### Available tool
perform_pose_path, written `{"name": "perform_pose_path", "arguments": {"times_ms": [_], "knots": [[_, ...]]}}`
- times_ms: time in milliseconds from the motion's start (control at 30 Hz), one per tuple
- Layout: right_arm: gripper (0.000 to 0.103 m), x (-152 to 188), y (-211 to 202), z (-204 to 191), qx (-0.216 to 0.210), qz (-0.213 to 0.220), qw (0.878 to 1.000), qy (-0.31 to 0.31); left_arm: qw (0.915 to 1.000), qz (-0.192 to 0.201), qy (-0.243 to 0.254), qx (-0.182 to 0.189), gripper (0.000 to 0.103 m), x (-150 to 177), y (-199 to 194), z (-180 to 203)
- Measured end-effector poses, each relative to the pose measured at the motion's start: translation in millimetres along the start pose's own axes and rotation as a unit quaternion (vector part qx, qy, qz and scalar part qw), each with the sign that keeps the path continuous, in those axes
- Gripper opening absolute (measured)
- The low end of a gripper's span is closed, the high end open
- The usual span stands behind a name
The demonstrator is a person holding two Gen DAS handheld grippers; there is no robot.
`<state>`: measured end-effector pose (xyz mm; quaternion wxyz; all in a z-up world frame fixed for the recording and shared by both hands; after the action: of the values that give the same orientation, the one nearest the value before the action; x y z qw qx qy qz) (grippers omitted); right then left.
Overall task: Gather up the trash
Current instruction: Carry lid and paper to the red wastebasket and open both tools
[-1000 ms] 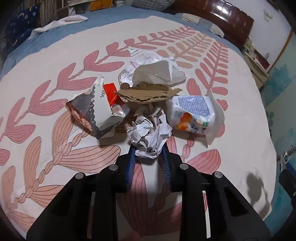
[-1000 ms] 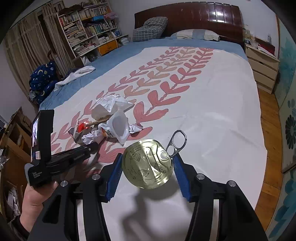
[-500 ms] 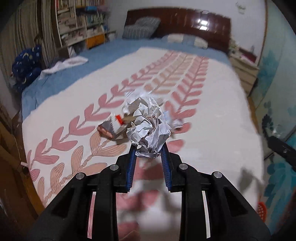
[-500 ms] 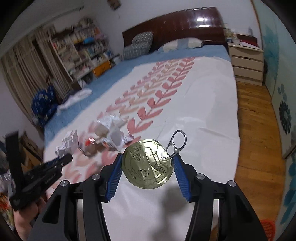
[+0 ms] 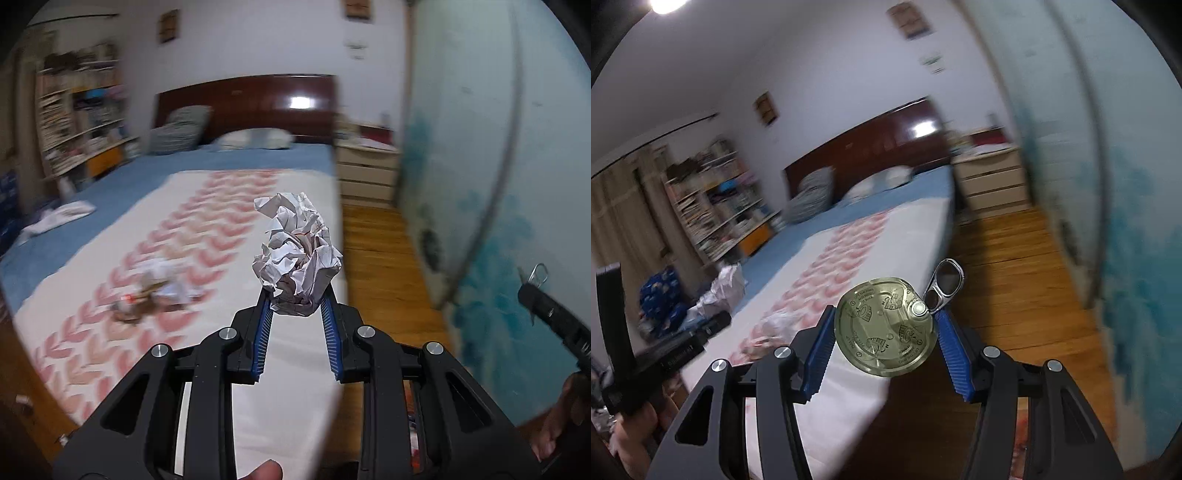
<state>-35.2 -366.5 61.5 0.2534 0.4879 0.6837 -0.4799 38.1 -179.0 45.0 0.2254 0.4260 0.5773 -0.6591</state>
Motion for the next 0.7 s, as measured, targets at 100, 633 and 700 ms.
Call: {"name": "perform_pose_path", "arguments": {"times_ms": [100,633,700], "knots": [[0.055,4.9,-50.6,54.9,0.049,0.012,0.999,0.018,0.9981,0.005,0.042,0.046,0.026,0.2,-9.3,65.4],[0.055,155.5,-66.3,258.6,0.207,-0.126,0.965,0.103,0.9408,-0.218,0.189,0.177,0.026,152.4,104.6,278.3],[0.055,168.4,-60.4,266.0,0.21,-0.138,0.961,0.115,0.9399,-0.215,0.204,0.169,0.026,152.4,108.1,284.5]]}}
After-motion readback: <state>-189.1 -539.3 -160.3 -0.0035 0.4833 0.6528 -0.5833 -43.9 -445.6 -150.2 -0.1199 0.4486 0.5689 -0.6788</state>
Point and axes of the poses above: each gripper's, at about its wrist camera, not at the fingertips, and y roughly the way its jaws point, z to its right, x to its underside, the point moved 8 cm from there along y, roughly the way its jaws point, and after that the axes turned 6 degrees about -x, right-handed, at the moved point
